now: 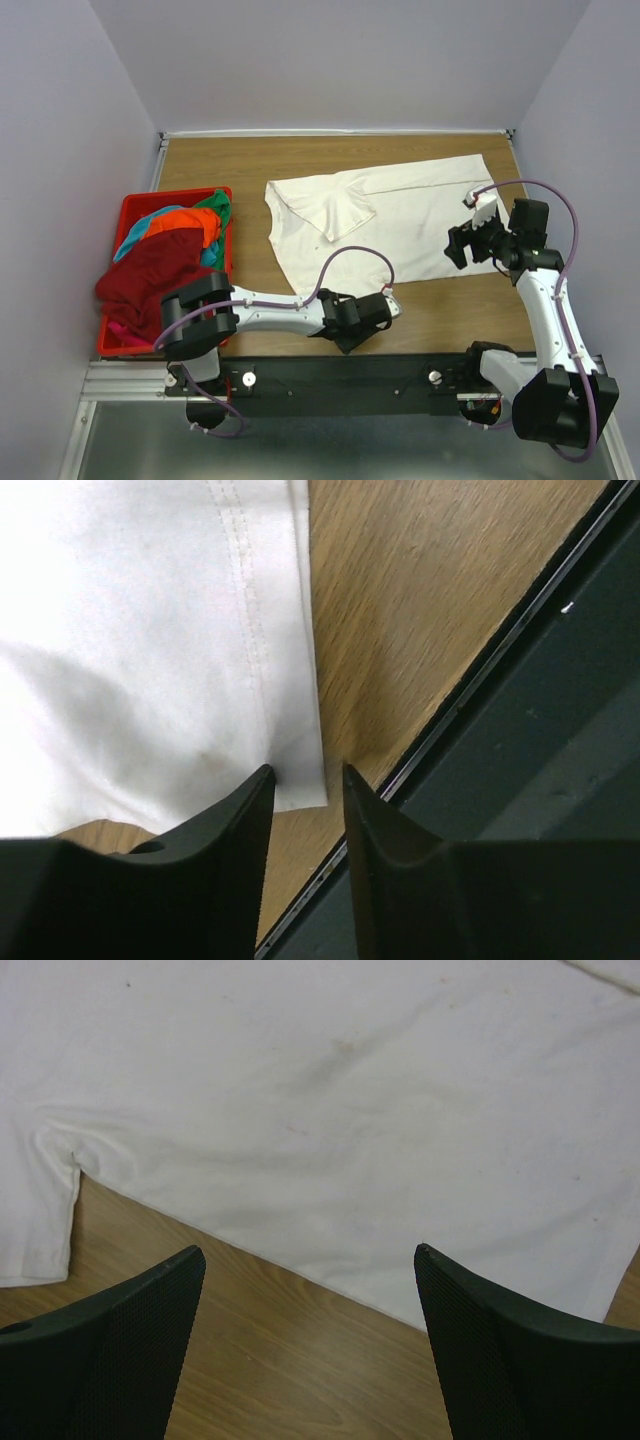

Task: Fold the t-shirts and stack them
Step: Fold the tshirt

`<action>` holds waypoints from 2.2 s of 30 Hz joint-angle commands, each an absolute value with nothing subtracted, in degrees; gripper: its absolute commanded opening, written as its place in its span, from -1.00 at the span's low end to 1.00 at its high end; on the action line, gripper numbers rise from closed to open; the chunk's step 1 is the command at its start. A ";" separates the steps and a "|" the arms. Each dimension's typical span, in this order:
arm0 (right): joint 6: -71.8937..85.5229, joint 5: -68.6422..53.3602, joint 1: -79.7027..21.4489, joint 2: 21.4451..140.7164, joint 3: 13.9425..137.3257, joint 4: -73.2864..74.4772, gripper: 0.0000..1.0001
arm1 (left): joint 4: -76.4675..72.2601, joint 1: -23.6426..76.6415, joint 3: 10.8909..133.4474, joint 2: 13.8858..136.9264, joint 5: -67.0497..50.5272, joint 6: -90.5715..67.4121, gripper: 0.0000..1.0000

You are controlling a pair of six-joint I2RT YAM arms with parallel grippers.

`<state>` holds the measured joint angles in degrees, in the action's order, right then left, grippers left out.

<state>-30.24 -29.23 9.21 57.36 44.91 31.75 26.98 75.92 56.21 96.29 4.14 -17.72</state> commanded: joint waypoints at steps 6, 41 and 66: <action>-29.09 -26.99 10.20 56.78 44.30 31.20 0.82 | 27.51 76.99 55.99 99.76 6.42 -18.98 -0.68; -86.30 -3.70 27.07 79.62 48.07 34.81 0.44 | 27.60 66.97 60.29 78.66 0.35 -12.92 -0.91; -97.38 -1.67 27.33 97.03 51.95 30.94 -0.66 | 28.92 64.60 62.84 80.95 -1.32 -13.01 -0.91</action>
<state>-96.86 -1.41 26.92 94.65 52.16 32.08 28.91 65.45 60.75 80.79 -0.14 -13.32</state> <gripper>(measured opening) 0.232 0.053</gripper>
